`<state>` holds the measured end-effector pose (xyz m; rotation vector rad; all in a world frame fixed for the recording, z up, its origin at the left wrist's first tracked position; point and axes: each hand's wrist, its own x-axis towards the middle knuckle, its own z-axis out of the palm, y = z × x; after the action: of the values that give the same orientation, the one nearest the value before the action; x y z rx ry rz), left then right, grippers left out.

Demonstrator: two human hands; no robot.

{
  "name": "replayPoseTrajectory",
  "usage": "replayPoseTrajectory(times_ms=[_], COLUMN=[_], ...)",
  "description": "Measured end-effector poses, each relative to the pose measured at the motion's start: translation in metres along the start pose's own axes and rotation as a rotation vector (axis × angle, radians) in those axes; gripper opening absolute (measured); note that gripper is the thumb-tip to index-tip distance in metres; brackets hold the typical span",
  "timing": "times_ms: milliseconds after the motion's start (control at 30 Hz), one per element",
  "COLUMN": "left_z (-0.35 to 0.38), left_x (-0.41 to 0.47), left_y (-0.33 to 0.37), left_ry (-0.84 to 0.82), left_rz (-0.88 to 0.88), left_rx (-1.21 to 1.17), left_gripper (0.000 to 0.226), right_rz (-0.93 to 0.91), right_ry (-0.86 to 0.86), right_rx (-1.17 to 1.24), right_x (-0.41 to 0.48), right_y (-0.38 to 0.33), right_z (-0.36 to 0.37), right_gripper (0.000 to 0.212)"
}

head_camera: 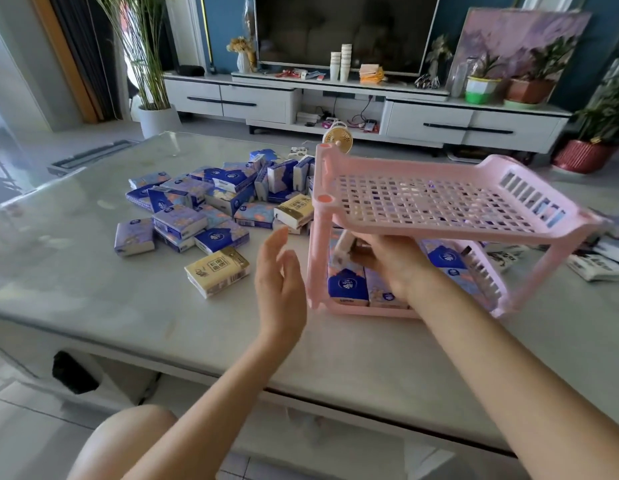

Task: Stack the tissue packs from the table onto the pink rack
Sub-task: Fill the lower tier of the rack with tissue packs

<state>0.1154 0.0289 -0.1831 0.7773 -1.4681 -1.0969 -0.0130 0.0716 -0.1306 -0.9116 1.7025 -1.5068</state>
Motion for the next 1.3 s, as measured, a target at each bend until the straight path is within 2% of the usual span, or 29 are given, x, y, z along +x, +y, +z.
replayPoseTrajectory(times_ms=[133, 233, 300, 367, 433, 600, 700, 800, 933, 1167, 1300], left_z=[0.002, 0.008, 0.011, 0.013, 0.014, 0.015, 0.014, 0.014, 0.016, 0.011, 0.011], left_x=[0.025, 0.025, 0.024, 0.025, 0.027, 0.028, 0.028, 0.028, 0.028, 0.033, 0.031], left_y=[-0.007, 0.0, 0.002, 0.003, 0.004, 0.005, 0.006, 0.004, 0.003, 0.005, 0.002], left_ry=[-0.18, -0.294, -0.323, -0.324, -0.312, -0.303, -0.29, -0.283, -0.3, -0.393, -0.405], left_rz=[-0.318, -0.448, -0.439, -0.389, -0.377, -0.351, -0.359, -0.354, -0.393, -0.456, -0.449], left_rx=[-0.086, -0.108, -0.068, -0.031, -0.033, -0.04, -0.062, -0.055, -0.081, -0.168, -0.165], left_gripper=[0.032, 0.034, 0.034, 0.037, 0.038, 0.042, 0.044, 0.044, 0.036, 0.036, 0.038], right_rz=[0.058, -0.16, -0.208, -0.172, -0.161, -0.09, -0.165, -0.206, -0.268, -0.493, -0.485], right_ry=[0.016, 0.046, 0.108, 0.086, 0.005, -0.325, -0.323, -0.252, -0.258, -0.064, 0.006], right_rx=[-0.155, -0.435, -0.541, -0.518, -0.519, -0.776, -0.97, -0.909, -0.74, -0.803, -0.741], right_x=[0.038, 0.042, 0.041, 0.041, 0.037, 0.035, 0.041, 0.047, 0.05, 0.046, 0.043], right_y=[0.008, 0.013, 0.015, 0.014, 0.009, 0.001, 0.003, 0.014, 0.027, 0.051, 0.051], right_z=[0.016, 0.023, 0.023, 0.021, 0.018, 0.012, 0.012, 0.011, 0.009, 0.011, 0.013], right_gripper=[0.015, 0.014, 0.018, 0.024, 0.031, 0.044, 0.054, 0.06, 0.07, 0.053, 0.051])
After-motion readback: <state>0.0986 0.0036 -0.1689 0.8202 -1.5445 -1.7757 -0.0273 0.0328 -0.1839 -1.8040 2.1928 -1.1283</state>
